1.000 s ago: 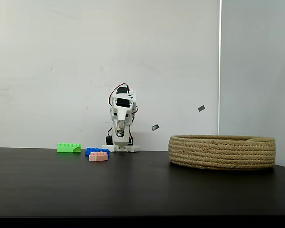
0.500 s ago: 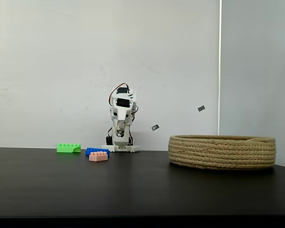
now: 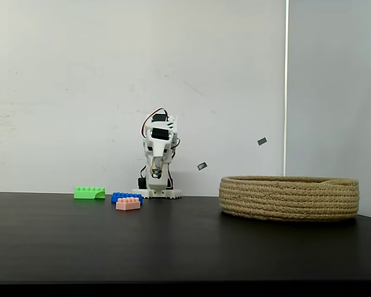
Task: Place the lego blocks in the tray
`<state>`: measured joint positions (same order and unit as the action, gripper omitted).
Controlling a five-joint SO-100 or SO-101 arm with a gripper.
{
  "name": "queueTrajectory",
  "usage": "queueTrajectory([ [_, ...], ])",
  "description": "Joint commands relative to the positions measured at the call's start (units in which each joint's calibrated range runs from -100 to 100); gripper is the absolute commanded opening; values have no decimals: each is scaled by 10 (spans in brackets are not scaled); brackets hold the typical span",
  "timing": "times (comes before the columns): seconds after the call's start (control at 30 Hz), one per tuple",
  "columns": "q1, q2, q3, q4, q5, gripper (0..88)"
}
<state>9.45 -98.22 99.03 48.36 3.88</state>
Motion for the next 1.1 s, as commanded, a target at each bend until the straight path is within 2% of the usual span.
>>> queueTrajectory([
  [0.0,2,-5,10,-13,1,5],
  [0.93,1,-5,10,-21,-3,5],
  [1.07,0,-5,-7,-9,-10,25],
])
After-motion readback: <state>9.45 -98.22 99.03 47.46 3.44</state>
